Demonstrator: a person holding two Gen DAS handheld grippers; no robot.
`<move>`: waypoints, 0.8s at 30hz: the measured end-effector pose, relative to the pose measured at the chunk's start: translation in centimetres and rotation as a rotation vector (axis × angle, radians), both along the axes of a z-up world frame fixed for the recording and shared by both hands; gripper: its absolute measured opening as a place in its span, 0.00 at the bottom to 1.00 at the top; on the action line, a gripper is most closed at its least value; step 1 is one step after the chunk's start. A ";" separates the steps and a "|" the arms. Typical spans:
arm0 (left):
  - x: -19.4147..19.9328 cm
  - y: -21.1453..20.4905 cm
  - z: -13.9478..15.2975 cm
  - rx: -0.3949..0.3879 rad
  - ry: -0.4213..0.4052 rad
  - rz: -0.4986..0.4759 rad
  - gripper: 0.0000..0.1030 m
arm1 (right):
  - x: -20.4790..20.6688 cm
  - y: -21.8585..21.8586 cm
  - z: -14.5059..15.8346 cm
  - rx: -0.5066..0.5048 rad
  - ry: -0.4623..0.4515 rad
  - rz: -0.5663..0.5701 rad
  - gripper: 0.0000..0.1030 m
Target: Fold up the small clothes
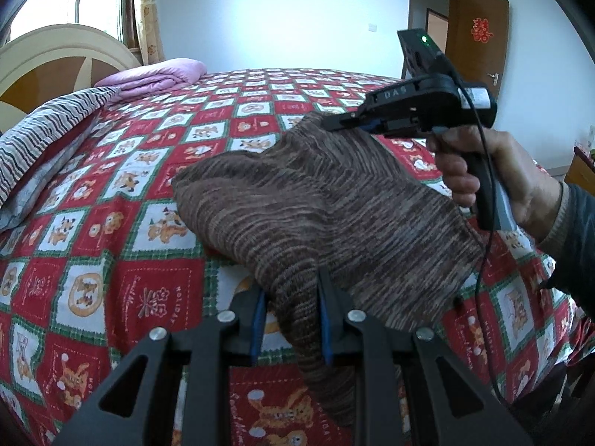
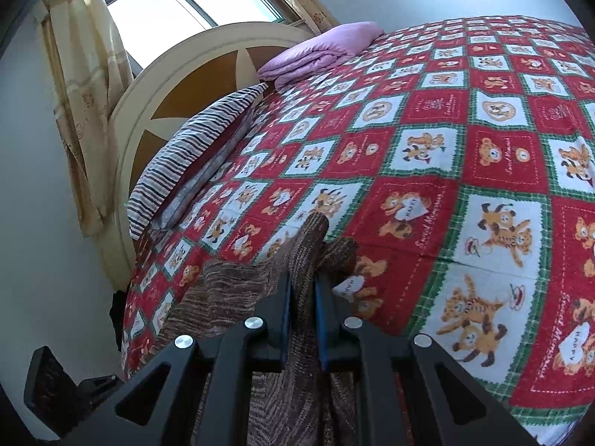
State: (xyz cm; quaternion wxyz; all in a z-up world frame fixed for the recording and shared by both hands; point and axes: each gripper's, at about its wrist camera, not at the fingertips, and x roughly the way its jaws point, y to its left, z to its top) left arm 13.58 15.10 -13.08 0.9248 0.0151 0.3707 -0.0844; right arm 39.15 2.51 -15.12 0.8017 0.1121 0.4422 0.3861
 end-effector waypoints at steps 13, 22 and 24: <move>-0.4 0.6 -2.9 0.005 0.019 0.072 0.43 | 0.6 -0.3 -2.1 -0.061 0.042 -0.041 0.11; -0.4 2.0 -0.9 -0.012 -0.062 0.130 0.61 | 0.2 -1.3 -4.3 -0.113 0.060 -0.082 0.11; 0.3 2.3 -0.5 0.015 -0.086 0.168 0.70 | 0.2 -1.3 -4.3 -0.124 0.054 -0.081 0.11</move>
